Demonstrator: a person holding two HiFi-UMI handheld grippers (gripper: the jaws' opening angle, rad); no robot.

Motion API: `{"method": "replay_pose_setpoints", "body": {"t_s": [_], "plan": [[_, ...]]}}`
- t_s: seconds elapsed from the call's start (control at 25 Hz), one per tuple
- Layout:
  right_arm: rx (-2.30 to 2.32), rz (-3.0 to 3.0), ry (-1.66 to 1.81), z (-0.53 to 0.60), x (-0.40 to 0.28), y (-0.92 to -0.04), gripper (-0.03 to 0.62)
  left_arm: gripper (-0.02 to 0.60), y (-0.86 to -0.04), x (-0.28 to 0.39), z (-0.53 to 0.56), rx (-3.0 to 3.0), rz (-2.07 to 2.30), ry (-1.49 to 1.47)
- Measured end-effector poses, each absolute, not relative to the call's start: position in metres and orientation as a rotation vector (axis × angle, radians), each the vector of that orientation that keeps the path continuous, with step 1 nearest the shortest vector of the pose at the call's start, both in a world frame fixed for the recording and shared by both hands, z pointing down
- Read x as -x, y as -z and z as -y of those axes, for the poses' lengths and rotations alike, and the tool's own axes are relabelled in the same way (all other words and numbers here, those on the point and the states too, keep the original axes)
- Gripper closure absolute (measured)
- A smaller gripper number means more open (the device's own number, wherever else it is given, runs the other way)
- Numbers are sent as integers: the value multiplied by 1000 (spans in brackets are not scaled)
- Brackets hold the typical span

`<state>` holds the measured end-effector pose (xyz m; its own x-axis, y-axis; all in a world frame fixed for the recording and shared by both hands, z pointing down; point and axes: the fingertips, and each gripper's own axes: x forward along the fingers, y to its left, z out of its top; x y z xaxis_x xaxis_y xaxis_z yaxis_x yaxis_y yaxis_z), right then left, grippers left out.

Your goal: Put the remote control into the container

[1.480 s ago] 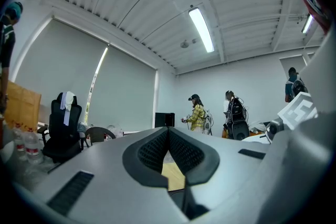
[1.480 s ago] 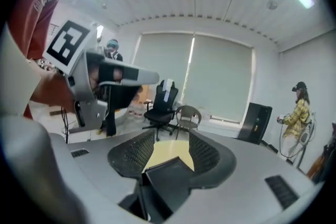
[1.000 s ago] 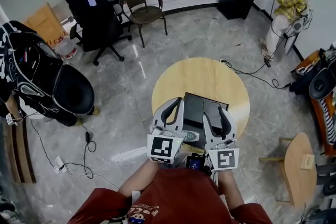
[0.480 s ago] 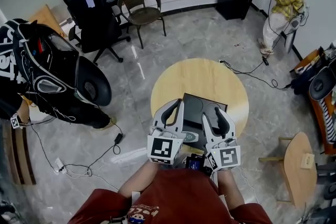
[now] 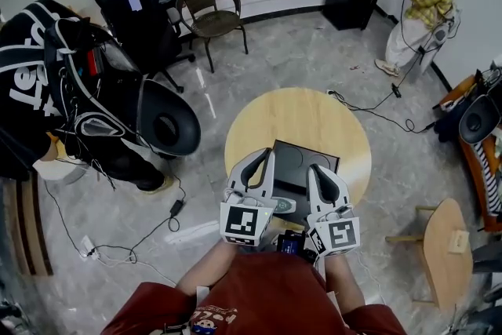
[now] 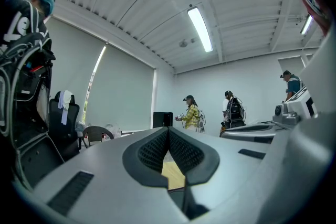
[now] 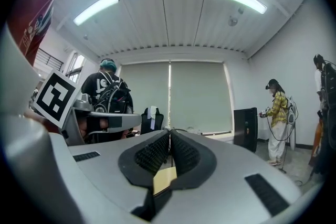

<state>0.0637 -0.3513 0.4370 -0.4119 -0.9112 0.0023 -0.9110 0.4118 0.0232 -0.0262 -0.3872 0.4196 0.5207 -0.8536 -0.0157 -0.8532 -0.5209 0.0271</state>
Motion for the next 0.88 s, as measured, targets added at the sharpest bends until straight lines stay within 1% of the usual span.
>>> {"method": "replay_pose_setpoints", "body": {"t_s": [0.56,0.72,0.88], "plan": [[-1729,2585,17,353,-68,-439,571,566,-420,24,385,-2726,1530,38],[-1731,2587,22,352,-68,-439,571,566,-418,26,385,-2729,1540,84],[-1740,2584,5,353,-71,-438,571,566,-419,23,384,-2727,1533,40]]}}
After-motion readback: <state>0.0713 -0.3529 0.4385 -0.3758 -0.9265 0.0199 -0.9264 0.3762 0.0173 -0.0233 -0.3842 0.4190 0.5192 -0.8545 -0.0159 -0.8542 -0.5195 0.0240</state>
